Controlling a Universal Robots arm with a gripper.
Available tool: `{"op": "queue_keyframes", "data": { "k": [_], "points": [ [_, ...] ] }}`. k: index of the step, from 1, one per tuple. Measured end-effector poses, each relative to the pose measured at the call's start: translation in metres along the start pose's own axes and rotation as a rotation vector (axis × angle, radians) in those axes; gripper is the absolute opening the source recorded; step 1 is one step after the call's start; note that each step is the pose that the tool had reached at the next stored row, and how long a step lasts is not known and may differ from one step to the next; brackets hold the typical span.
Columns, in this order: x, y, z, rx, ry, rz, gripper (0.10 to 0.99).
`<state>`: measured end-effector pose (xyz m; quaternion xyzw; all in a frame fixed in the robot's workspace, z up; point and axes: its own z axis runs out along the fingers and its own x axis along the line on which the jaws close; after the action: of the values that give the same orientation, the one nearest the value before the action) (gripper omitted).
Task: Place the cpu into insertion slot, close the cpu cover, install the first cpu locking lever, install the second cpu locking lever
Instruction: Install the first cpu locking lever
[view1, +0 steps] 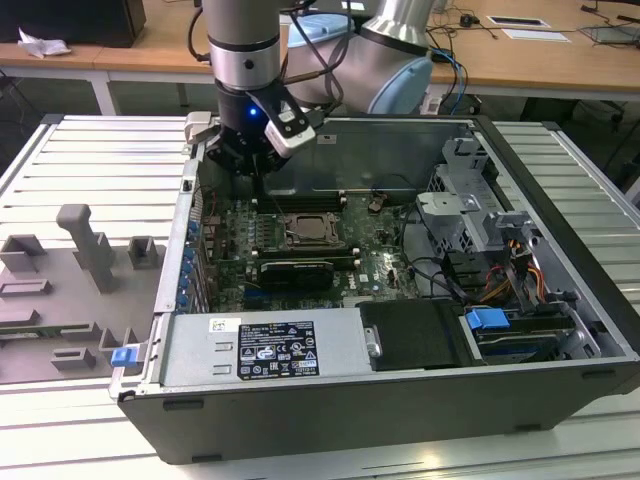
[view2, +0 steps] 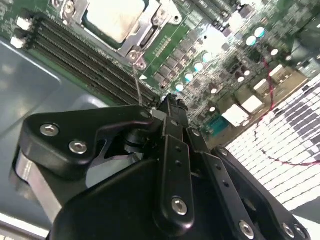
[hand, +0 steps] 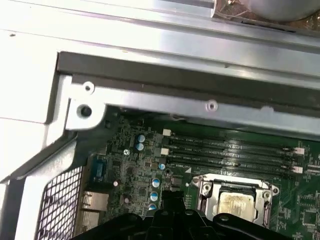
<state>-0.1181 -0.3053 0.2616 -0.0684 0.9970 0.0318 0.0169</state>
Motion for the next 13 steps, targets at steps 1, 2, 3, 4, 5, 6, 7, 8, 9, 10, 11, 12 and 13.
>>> {"op": "queue_keyframes", "data": {
  "k": [1, 2, 3, 4, 5, 6, 7, 8, 9, 10, 11, 12, 13],
  "points": [
    [-0.0003, 0.0032, 0.002, 0.0, 0.0, 0.001, 0.106],
    [-0.0004, 0.0043, 0.0028, 0.0, -0.0003, 0.005, 0.106],
    [-0.0005, 0.0049, 0.0032, 0.0, -0.0007, 0.009, 0.106],
    [-0.0012, 0.0057, 0.0036, 0.001, -0.0011, 0.015, 0.106],
    [-0.0028, 0.0058, 0.0037, 0.001, -0.0011, 0.016, 0.106],
    [-0.0046, 0.0058, 0.0037, 0.001, -0.0011, 0.017, 0.106],
    [-0.0085, 0.0055, 0.0039, 0.001, -0.0013, 0.018, 0.106],
    [-0.013, 0.005, 0.0041, 0.001, -0.0014, 0.02, 0.106],
    [-0.0165, 0.0047, 0.0043, 0.001, -0.0015, 0.021, 0.106],
    [-0.0202, 0.0045, 0.0045, 0.001, -0.0016, 0.022, 0.106],
    [-0.0252, 0.0041, 0.0049, 0.001, -0.0016, 0.024, 0.106],
    [-0.0291, 0.0039, 0.0053, 0.001, -0.0016, 0.025, 0.106],
    [-0.0325, 0.0036, 0.0059, 0.001, -0.0017, 0.026, 0.106]
  ]
}}
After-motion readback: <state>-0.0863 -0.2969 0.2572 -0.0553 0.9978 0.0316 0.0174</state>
